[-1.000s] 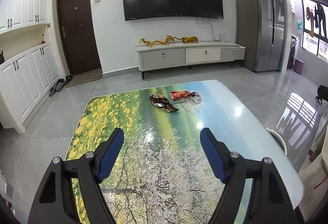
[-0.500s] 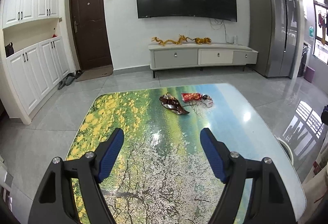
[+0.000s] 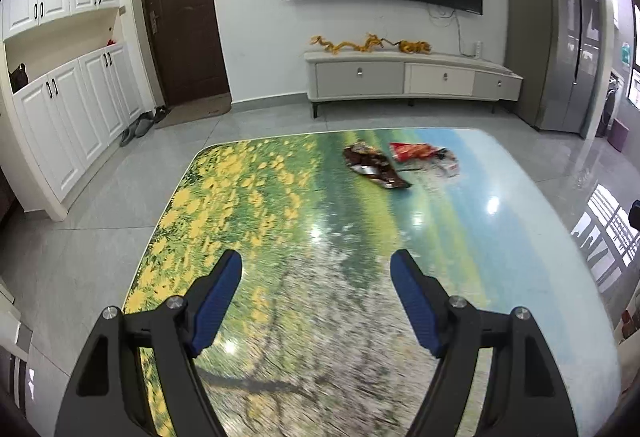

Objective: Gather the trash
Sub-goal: 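Move both tools back to the last chip bags on the table, then grasp the brown chip bag with the left tool while the right tool grasps the red chip bag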

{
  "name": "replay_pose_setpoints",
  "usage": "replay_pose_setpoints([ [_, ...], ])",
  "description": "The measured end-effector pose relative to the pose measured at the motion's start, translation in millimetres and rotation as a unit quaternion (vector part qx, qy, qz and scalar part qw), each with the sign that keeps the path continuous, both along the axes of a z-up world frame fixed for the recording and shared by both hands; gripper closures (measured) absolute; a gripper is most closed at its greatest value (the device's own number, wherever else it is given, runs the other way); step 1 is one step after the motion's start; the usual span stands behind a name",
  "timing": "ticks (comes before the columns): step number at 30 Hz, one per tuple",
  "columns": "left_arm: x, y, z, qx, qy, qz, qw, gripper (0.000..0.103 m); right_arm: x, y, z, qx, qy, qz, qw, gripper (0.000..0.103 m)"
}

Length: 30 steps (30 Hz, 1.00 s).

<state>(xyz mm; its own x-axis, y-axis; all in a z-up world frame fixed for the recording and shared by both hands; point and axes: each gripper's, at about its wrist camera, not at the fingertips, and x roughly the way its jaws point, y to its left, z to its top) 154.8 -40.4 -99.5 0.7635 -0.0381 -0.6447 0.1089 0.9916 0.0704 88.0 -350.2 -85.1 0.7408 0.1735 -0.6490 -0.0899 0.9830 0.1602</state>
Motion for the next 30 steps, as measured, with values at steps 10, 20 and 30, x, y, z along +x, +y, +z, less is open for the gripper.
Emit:
replay_pose_setpoints([
  [10, 100.5, -15.9, -18.1, -0.048, 0.053, -0.058, 0.9958, 0.027, 125.9, 26.2, -23.8, -0.002, 0.029, 0.064, 0.998, 0.049],
  [20, 207.8, -49.6, -51.4, -0.097, 0.090, -0.056, 0.9897, 0.028, 245.0, 54.3, -71.9, 0.031, 0.070, 0.118, 0.990, 0.049],
  [30, 220.4, -44.5, -70.3, -0.116, 0.108, -0.061, 0.9855, 0.053, 278.7, 87.9, -100.9, -0.010, 0.106, 0.167, 0.980, 0.066],
])
